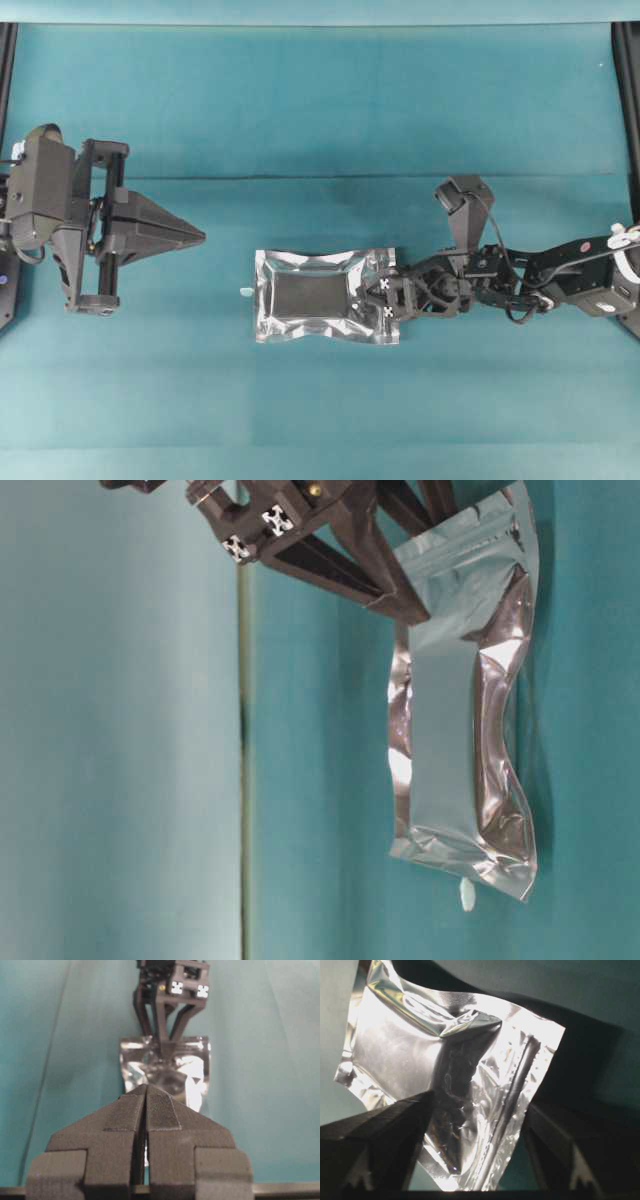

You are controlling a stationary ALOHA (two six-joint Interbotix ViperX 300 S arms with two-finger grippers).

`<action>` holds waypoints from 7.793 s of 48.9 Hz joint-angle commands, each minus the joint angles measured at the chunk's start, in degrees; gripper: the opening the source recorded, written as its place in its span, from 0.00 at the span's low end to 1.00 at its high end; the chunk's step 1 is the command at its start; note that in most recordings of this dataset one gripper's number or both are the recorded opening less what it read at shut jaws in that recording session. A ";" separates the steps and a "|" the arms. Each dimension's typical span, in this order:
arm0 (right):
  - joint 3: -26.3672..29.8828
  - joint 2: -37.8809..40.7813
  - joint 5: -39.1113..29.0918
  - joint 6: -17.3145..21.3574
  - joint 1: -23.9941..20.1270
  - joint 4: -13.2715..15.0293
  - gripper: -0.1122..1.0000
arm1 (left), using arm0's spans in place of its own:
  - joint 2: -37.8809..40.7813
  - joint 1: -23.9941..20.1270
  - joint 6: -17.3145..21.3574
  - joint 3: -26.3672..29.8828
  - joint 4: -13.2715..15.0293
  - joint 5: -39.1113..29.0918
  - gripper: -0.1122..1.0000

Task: Hand over the silver zip bag and make it stand upright.
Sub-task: 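Close the right gripper on the bag's right edge, then lift the bag with the right gripper and rotate it upright toward center, then move the left gripper toward the hanging bag's lower edge, then close the left gripper on the bag's bottom edge, then open the right gripper and retract the right arm to the right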

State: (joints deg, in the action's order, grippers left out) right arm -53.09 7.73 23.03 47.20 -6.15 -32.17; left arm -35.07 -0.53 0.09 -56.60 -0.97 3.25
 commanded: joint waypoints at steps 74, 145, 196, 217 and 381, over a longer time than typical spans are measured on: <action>27.33 -12.66 -55.37 -32.34 13.01 7.03 0.14 | -1.41 0.00 -0.79 -1.41 -0.09 -0.09 0.03; 55.63 2.99 -89.91 -61.79 13.54 21.01 0.14 | -5.98 0.09 -1.58 -4.48 -0.09 -0.88 0.03; 58.18 5.71 -89.65 -61.17 11.25 21.01 0.14 | -4.04 -1.23 -2.11 -6.15 -0.09 -0.62 0.06; 57.74 5.98 -89.12 -61.61 11.34 21.88 0.14 | 5.63 -1.41 -8.26 -7.91 -0.09 12.66 0.79; 55.55 2.99 -85.52 -60.91 9.76 22.06 0.97 | 55.02 -2.11 -8.96 12.39 -0.09 39.90 0.30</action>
State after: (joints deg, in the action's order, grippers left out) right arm 2.11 13.45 -63.37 -13.89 4.13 -10.11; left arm 20.13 -2.55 -8.88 -44.82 -1.14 42.98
